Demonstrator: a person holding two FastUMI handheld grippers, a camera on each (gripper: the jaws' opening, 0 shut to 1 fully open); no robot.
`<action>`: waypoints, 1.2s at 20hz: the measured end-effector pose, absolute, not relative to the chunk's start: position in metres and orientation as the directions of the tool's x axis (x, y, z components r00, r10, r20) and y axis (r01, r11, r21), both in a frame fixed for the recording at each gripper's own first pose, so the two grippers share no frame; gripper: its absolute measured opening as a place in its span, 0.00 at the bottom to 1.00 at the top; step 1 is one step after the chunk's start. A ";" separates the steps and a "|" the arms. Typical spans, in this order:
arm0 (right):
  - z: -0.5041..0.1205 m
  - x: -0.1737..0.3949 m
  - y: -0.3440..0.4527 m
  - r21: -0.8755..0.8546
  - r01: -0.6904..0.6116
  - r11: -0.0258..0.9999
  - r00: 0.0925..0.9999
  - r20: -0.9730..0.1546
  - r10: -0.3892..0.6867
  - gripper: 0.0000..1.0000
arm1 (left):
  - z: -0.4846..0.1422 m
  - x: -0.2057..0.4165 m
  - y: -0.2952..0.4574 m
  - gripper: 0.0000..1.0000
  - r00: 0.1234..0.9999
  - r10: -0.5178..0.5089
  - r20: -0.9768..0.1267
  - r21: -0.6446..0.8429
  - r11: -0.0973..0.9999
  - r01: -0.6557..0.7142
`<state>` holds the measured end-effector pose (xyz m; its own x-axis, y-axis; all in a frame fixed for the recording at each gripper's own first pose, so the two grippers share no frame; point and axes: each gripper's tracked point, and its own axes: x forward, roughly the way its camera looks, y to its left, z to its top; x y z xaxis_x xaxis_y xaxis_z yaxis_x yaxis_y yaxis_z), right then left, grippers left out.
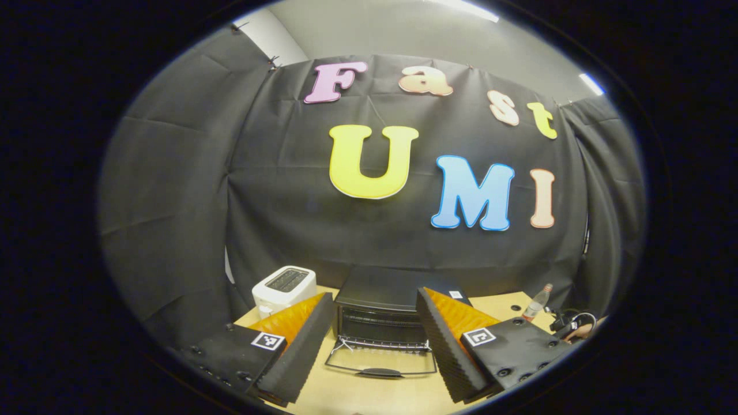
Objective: Open the electric oven with the left hand, put the food in, and close the electric oven.
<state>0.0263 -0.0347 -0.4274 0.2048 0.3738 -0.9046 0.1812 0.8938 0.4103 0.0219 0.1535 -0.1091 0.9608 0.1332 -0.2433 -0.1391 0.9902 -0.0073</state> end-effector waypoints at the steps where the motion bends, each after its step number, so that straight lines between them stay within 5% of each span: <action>1: -0.427 0.023 -0.031 0.454 0.204 0.867 0.215 -0.885 0.413 0.01 | -0.108 0.023 0.151 0.96 0.961 0.131 -0.244 -0.007 0.991 -0.137; 8: -0.419 0.016 -0.019 0.627 0.295 0.721 0.336 -0.774 0.537 0.00 | -0.109 0.027 0.142 1.00 0.965 0.100 -0.244 -0.010 0.994 -0.105; 16: -0.422 0.030 -0.024 0.402 0.226 0.888 0.246 -0.905 0.347 0.01 | -0.114 0.029 0.137 1.00 0.967 0.070 -0.247 -0.019 0.997 -0.077; 19: -0.428 0.031 -0.021 0.313 0.174 0.934 0.198 -0.940 0.278 0.25 | -0.117 0.027 0.143 1.00 0.965 0.075 -0.251 -0.026 0.996 -0.084; 22: -0.433 0.033 -0.022 0.214 0.135 0.967 0.165 -0.968 0.191 0.28 | -0.118 0.027 0.150 0.91 0.964 0.090 -0.252 -0.030 0.994 -0.100; 24: -0.429 0.033 -0.025 0.157 0.128 0.979 0.166 -0.977 0.134 0.25 | -0.123 0.025 0.153 0.97 0.960 0.096 -0.262 -0.037 0.993 -0.109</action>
<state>0.0329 -0.0252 -0.4287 0.1660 0.1345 -0.9769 0.1277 0.9794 0.1565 0.0252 0.1532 -0.1233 0.9602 0.0959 -0.2623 -0.1094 0.9933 -0.0373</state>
